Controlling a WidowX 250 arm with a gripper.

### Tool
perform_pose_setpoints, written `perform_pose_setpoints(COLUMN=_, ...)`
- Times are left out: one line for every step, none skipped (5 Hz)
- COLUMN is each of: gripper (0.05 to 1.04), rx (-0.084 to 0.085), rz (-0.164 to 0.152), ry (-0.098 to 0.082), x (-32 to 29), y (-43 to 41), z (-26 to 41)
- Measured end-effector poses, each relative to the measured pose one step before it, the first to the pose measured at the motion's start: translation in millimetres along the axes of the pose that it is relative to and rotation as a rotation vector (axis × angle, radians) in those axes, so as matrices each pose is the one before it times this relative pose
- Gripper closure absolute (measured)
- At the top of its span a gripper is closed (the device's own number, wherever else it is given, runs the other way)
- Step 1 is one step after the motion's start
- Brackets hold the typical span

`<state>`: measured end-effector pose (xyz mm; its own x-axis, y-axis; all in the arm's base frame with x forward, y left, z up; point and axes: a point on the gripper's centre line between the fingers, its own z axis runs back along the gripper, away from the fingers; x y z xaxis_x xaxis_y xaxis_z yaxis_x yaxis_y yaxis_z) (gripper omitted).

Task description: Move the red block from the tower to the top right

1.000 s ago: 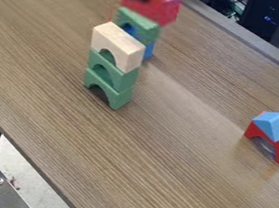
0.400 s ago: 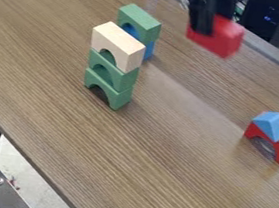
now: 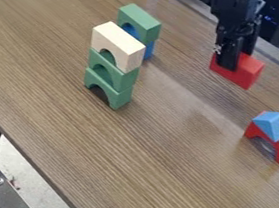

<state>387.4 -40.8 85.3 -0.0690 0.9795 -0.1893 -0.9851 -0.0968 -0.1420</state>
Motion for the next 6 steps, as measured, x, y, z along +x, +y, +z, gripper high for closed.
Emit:
perform_pose_setpoints(gripper=0.536, rx=-0.0096, rz=0.0494, ry=-0.0032, x=7.76, y=-4.83, z=-14.06)
perform_pose_setpoints(gripper=0.536, rx=-0.0006, rz=0.02, ry=-0.0132, x=8.18, y=-3.72, z=-8.24)
perform_pose_setpoints(gripper=0.536, rx=-0.0112, rz=0.0096, ry=-0.0095, x=7.32, y=-8.3, z=1.0)
perform_pose_setpoints(gripper=0.536, rx=0.039, rz=-0.0701, ry=-0.0466, x=9.02, y=3.14, z=-12.08)
perform_pose_setpoints(gripper=0.536, rx=0.0271, rz=-0.0808, ry=-0.038, x=2.29, y=-0.32, z=-6.24)
perform_pose_setpoints(gripper=0.463, rx=0.0212, rz=-0.0468, ry=-0.0332, x=4.78, y=-1.01, z=-1.64)
